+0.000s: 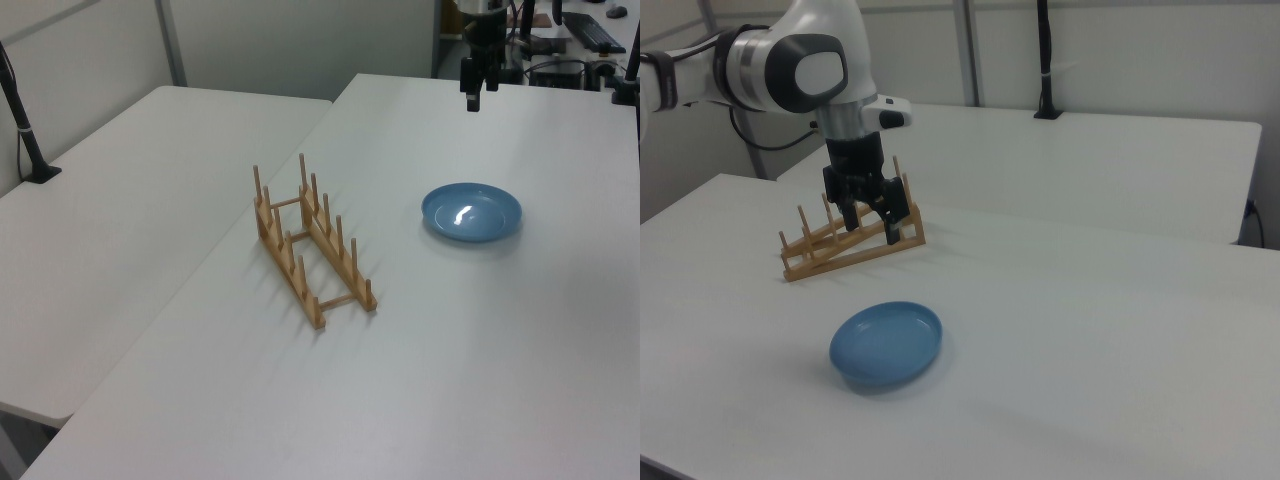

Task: Place plate in plate rack
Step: 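Move the gripper over the light blue plate and lower toward its rim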

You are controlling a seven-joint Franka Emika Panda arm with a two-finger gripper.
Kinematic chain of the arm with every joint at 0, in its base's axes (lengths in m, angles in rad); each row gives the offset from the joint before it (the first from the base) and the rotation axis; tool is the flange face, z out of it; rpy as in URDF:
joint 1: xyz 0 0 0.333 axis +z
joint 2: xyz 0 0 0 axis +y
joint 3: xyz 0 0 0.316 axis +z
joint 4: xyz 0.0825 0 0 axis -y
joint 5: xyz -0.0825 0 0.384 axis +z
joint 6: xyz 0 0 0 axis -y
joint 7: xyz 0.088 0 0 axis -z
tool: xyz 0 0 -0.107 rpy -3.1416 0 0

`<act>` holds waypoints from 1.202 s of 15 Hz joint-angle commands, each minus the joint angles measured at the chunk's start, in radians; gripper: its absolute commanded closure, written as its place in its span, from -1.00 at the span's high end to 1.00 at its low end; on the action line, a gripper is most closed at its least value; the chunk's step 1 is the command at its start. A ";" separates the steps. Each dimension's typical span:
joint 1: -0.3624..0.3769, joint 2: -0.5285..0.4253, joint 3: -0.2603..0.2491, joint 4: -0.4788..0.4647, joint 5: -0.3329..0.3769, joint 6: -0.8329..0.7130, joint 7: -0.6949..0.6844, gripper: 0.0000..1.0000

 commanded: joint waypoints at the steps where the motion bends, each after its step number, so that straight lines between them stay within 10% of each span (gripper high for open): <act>1: -0.006 0.006 -0.028 0.028 0.005 -0.009 -0.011 1.00; 18: -0.075 0.167 -0.041 0.153 0.056 -0.055 -0.233 1.00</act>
